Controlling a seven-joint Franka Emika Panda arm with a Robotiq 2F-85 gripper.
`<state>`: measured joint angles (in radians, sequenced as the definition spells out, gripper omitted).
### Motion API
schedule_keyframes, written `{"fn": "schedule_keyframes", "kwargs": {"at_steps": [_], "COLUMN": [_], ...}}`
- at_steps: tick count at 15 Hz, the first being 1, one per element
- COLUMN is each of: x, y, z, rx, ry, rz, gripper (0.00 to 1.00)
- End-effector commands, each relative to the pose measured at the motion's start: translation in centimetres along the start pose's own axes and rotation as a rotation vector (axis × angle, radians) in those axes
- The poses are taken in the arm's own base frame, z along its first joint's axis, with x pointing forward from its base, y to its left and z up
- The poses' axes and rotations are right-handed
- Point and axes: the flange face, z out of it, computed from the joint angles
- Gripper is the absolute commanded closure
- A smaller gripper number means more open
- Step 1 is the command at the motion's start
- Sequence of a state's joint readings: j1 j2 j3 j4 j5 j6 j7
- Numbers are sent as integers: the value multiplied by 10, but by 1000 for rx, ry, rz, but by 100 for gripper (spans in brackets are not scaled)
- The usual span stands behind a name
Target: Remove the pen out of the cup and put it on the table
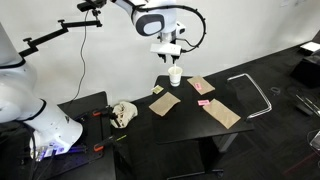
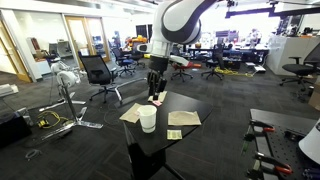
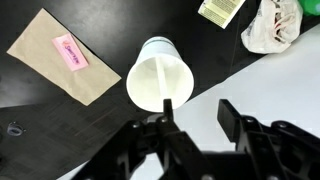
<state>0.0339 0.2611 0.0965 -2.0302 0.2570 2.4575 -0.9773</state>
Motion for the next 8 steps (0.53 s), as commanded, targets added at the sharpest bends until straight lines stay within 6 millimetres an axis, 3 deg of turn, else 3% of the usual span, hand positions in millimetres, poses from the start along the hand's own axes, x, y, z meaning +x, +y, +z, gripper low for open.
{"fn": "schedule_keyframes", "kwargs": {"at_steps": [1, 2, 8], "x": [7, 7, 10], "y": [17, 20, 36], "z": [10, 14, 33], "rx": [-2, 3, 31], "ry": [17, 17, 20], "rz": [-15, -14, -24], "gripper": [60, 67, 71]}}
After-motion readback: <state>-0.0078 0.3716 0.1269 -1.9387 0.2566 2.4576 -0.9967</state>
